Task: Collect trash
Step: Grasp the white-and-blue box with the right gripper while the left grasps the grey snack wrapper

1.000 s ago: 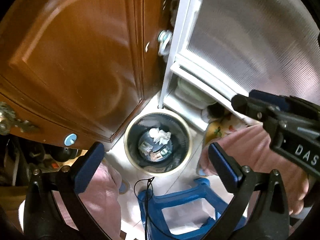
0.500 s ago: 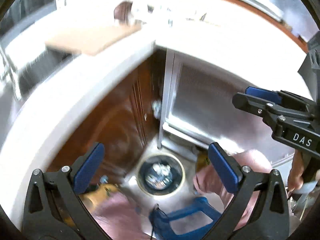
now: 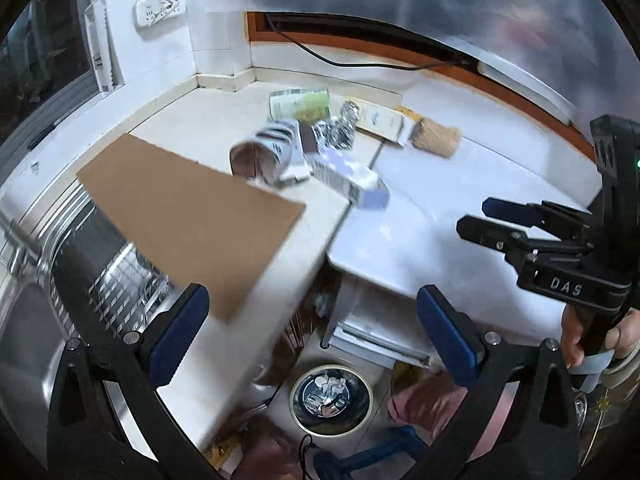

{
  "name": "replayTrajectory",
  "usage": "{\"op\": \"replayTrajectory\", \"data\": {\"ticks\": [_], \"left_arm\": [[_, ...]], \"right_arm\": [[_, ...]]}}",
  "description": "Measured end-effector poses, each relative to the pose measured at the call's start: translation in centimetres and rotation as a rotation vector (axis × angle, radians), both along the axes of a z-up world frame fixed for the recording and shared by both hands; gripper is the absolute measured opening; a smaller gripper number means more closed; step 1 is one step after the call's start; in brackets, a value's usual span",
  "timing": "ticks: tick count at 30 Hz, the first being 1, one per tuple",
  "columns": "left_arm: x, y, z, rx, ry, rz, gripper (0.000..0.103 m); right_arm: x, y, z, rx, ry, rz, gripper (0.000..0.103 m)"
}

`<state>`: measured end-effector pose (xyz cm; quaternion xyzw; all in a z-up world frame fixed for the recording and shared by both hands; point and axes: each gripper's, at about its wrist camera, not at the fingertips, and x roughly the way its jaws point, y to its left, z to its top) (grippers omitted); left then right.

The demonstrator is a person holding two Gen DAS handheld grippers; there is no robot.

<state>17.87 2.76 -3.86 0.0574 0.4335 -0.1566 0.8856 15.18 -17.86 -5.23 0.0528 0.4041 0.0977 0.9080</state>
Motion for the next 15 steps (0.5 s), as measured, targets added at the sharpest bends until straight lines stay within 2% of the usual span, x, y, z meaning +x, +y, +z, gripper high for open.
{"op": "replayTrajectory", "data": {"ticks": [6, 12, 15], "left_arm": [[8.5, -0.3, -0.3, -0.011, 0.063, 0.026, 0.103], [15.2, -0.1, -1.3, 0.015, 0.09, 0.04, 0.103], [17.9, 0.4, -2.1, -0.024, 0.124, 0.054, 0.103]], "right_arm": [[8.4, -0.5, -1.3, 0.001, 0.075, -0.017, 0.057], [13.7, 0.4, -4.1, -0.012, 0.122, -0.005, 0.057], [16.3, 1.3, -5.5, -0.03, 0.147, 0.011, 0.057]]}}
